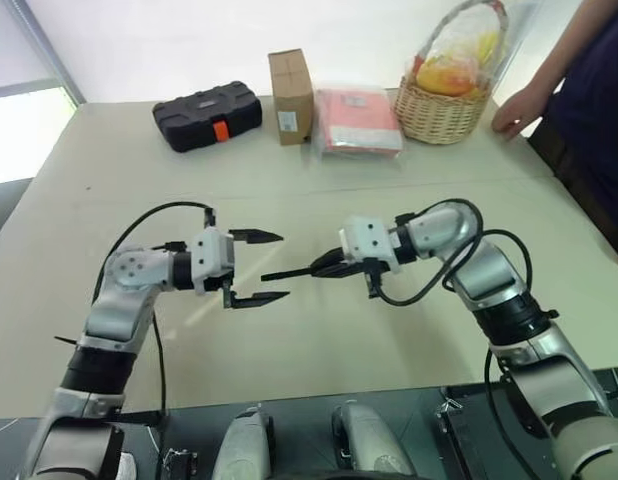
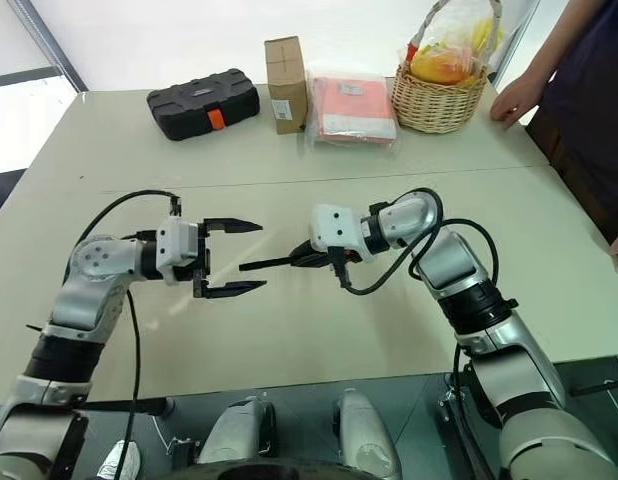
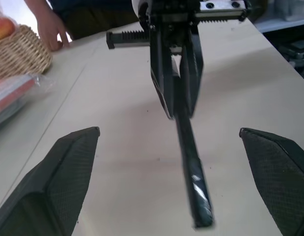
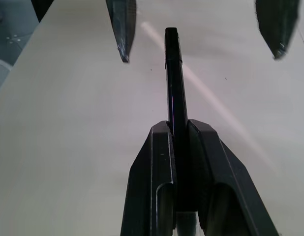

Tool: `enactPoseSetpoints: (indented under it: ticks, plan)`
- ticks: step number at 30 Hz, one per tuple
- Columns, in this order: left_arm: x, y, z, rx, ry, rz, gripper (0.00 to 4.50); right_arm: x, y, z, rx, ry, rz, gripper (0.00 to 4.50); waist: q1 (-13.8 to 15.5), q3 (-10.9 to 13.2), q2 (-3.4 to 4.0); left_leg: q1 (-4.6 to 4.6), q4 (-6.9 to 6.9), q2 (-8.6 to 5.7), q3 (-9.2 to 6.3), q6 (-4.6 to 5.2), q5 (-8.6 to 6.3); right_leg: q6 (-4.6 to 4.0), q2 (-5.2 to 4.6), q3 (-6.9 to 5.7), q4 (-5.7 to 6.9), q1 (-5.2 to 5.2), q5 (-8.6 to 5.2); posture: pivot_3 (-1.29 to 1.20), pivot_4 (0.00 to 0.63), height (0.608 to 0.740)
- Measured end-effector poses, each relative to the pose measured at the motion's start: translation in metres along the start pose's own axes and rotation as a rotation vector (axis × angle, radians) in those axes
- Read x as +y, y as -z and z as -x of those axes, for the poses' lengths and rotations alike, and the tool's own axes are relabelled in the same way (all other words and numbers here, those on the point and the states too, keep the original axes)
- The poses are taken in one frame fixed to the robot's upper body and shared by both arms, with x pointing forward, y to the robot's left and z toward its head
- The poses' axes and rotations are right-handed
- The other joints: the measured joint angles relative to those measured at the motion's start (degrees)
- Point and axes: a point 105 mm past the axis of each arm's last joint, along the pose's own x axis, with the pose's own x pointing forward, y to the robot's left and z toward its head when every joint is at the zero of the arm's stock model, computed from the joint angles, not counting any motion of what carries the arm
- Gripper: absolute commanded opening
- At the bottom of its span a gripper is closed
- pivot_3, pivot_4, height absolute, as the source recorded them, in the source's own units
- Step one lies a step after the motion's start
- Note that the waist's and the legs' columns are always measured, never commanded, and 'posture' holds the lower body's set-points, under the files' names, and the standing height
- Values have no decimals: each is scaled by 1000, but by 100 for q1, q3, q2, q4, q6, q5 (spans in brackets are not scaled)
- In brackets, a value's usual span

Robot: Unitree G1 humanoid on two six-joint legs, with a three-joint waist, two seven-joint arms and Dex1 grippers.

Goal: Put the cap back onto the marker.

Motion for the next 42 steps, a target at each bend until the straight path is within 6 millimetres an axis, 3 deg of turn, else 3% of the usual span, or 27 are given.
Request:
enactPoseSetpoints:
  ticks: [5,8,12,15,19,25,33,40,41,42]
  plan:
    - [6,-1,12,20,-95,31,4466,-19,10,22,25,154,-43,0,14,0,0,0,1,0,0,0,0,-1,-2,0,0,1,-1,0,150,740]
    - [8,-2,13,16,-152,68,4466,-32,21,41,23,341,-126,0,21,-1,-2,-1,1,-1,0,0,0,-1,-4,1,-1,2,-1,0,150,740]
    - [10,6,13,38,-223,125,4466,-43,49,77,68,660,-314,0,21,-1,-2,-2,-1,-2,0,0,0,-1,-5,2,-1,0,0,0,150,740]
    - [9,13,14,52,-273,179,4466,-34,78,103,126,895,-513,0,21,-2,-3,-1,-6,0,-2,0,0,-1,-5,3,0,0,0,0,150,740]
    - [9,12,13,51,-302,211,4466,3,118,122,241,1100,-772,0,16,-2,-2,-1,-7,-1,-4,0,0,-1,-5,3,0,0,0,0,150,740]
    - [7,8,11,26,-284,261,4466,24,138,157,337,1340,-898,0,-21,-4,0,2,-4,-3,0,0,0,-3,-1,10,0,-1,-2,0,150,740]
    - [6,-38,18,-47,-157,233,4466,29,148,159,350,1361,-943,0,-23,-4,0,1,-9,-5,-1,0,0,1,1,11,-4,-1,-4,0,150,740]
    - [3,-37,19,-38,-145,251,4466,33,157,159,353,1364,-992,0,-19,-4,0,0,-7,-6,-1,0,0,-1,1,12,-6,0,-6,0,150,740]
    - [3,-37,19,-38,-145,250,4500,33,157,159,348,1362,-992,1008,-18,-4,0,0,-8,-6,-1,0,0,-1,1,12,-6,0,-6,0,150,740]
    - [3,-37,19,-38,-145,250,4500,33,156,159,347,1362,-991,1379,-18,-4,0,0,-8,-6,-1,0,0,-1,1,12,-6,0,-6,0,150,740]
